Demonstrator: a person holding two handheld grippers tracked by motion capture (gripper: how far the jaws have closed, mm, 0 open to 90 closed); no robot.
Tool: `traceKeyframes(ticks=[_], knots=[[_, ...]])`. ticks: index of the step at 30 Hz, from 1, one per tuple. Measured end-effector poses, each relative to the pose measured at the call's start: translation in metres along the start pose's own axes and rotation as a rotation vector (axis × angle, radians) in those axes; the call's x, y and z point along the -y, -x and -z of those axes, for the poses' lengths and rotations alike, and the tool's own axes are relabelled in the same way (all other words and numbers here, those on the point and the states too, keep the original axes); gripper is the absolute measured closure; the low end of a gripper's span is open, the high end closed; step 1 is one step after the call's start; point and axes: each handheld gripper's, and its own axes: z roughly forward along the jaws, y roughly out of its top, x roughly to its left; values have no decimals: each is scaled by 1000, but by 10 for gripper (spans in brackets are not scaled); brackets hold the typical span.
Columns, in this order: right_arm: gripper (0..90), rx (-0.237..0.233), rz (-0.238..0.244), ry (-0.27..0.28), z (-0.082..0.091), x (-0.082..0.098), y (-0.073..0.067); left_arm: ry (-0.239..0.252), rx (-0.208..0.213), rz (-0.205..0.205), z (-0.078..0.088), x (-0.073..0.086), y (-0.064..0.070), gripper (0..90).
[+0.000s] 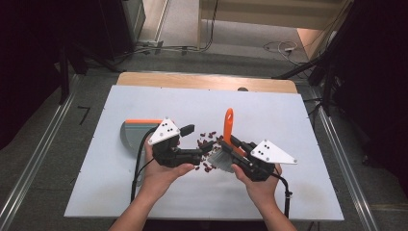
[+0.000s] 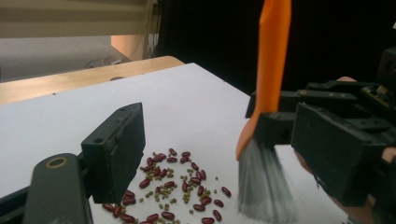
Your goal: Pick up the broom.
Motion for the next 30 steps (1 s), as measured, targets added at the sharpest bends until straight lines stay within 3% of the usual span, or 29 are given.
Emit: traceKeyframes(ticks=[6,11,16,19,20,23,25,30], knots=[[687,-15,26,-12,-7,1,-16,13,15,22,2,-4,5,287],[688,-24,70,-26,-12,1,-32,29,43,14,4,-6,11,361],[687,-24,98,-31,-15,1,-40,3,31,24,0,-6,17,420],[687,-23,136,-36,-17,2,-50,-9,19,45,-1,-5,17,503],[688,-18,148,-39,-18,2,-52,-8,-6,64,0,-4,16,541],[688,3,176,-48,-20,3,-57,4,2,93,4,-4,11,691],[688,6,169,-56,-21,4,-58,-4,17,93,4,-4,10,744],[686,-5,169,-63,-23,5,-58,-10,10,66,4,-3,9,754]])
